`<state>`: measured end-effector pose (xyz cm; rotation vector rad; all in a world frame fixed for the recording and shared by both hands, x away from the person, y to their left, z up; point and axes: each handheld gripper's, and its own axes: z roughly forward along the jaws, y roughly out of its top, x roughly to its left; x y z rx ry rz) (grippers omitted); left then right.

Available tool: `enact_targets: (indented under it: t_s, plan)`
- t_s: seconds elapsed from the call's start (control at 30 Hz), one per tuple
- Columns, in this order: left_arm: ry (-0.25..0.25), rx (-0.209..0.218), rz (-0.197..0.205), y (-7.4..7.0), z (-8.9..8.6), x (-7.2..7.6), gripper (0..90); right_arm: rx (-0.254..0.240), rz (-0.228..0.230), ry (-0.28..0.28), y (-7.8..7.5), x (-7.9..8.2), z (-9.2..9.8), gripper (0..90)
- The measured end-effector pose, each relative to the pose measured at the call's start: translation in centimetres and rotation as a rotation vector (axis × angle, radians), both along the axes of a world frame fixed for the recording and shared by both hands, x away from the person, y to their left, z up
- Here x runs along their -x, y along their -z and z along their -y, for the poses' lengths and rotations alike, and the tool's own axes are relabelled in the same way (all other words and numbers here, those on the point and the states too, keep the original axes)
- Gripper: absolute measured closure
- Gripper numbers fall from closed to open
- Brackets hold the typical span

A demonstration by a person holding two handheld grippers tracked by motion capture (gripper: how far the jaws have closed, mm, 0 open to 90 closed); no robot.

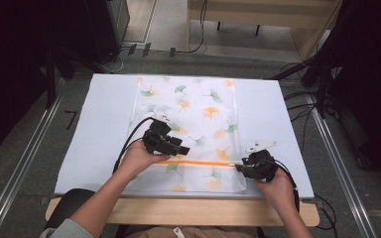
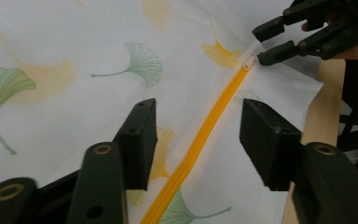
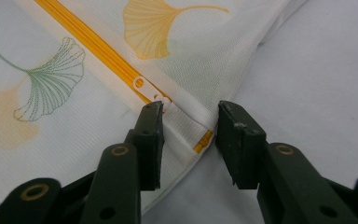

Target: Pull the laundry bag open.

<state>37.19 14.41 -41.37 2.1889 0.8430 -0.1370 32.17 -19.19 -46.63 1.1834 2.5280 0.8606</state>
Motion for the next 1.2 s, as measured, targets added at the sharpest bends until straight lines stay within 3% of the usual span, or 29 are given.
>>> enact_targets:
  t_s: [0.2,0.37,0.47,0.57,0.83,1.07,1.13,1.2]
  plan:
    - [0.046,0.015,0.051,0.2,1.3,0.9,59.7,-0.014,-0.009,-0.002,0.0,-0.1,-0.3,75.1]
    - [0.079,-0.012,0.014,0.9,2.7,1.4,60.0,-0.052,-0.046,0.001,0.0,-0.4,-0.2,84.5]
    - [0.094,0.006,-0.017,1.4,3.6,1.6,58.3,-0.078,-0.075,0.012,-0.1,-0.7,0.0,84.7]
    - [0.116,0.001,-0.016,1.6,4.4,1.9,59.2,-0.102,-0.092,0.021,-0.2,-0.9,0.2,84.8]
    - [0.127,-0.011,0.028,1.8,5.6,2.3,62.9,-0.148,-0.089,0.019,-1.2,-0.8,0.8,84.7]
    - [0.158,-0.008,0.03,2.1,7.0,2.6,63.2,-0.173,-0.087,0.014,-1.8,-0.8,0.9,84.5]
    - [0.179,-0.034,0.059,2.2,7.4,2.9,65.1,-0.178,-0.086,0.012,-2.0,-0.7,1.0,84.4]
    - [0.181,-0.036,0.052,2.2,7.7,2.8,64.6,-0.183,-0.084,0.01,-2.1,-0.6,1.0,84.3]
